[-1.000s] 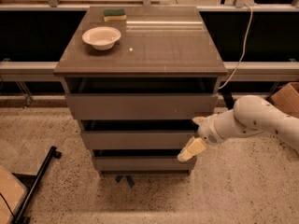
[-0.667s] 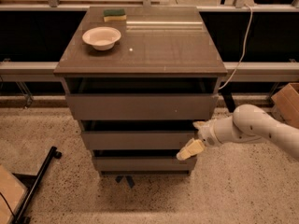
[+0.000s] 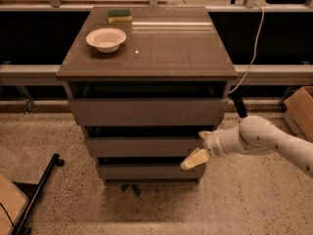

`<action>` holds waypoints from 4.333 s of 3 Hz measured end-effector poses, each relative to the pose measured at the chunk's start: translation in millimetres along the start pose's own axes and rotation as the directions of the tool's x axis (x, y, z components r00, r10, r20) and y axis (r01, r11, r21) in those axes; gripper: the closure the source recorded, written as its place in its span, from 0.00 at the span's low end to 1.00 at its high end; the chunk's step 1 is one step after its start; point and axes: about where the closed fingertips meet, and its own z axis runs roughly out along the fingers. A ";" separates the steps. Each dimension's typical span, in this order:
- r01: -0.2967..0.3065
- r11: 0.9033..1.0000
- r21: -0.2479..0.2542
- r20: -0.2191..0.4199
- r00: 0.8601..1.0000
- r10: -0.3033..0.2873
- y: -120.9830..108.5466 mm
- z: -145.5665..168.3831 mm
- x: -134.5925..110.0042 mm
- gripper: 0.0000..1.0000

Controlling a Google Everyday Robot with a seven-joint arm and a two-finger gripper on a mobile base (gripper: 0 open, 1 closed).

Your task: Open middle drawer

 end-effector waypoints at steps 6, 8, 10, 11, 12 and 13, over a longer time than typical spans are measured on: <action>-0.164 0.983 -0.087 0.149 0.973 0.175 -65.6 132.7 2.8 0.50; -0.164 0.983 -0.087 0.149 0.973 0.175 -65.3 131.4 1.7 0.96; -0.195 0.977 -0.085 0.127 0.971 0.204 -46.0 113.8 13.7 0.82; -0.195 0.977 -0.085 0.127 0.971 0.205 -45.9 113.7 13.7 0.59; -0.204 0.975 -0.086 0.105 0.971 0.213 -43.0 116.2 19.1 0.35; -0.204 0.975 -0.086 0.105 0.971 0.213 -42.5 114.2 17.0 0.13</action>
Offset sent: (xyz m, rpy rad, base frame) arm 0.0799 0.0359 -0.0360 0.1851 -0.0915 -0.0888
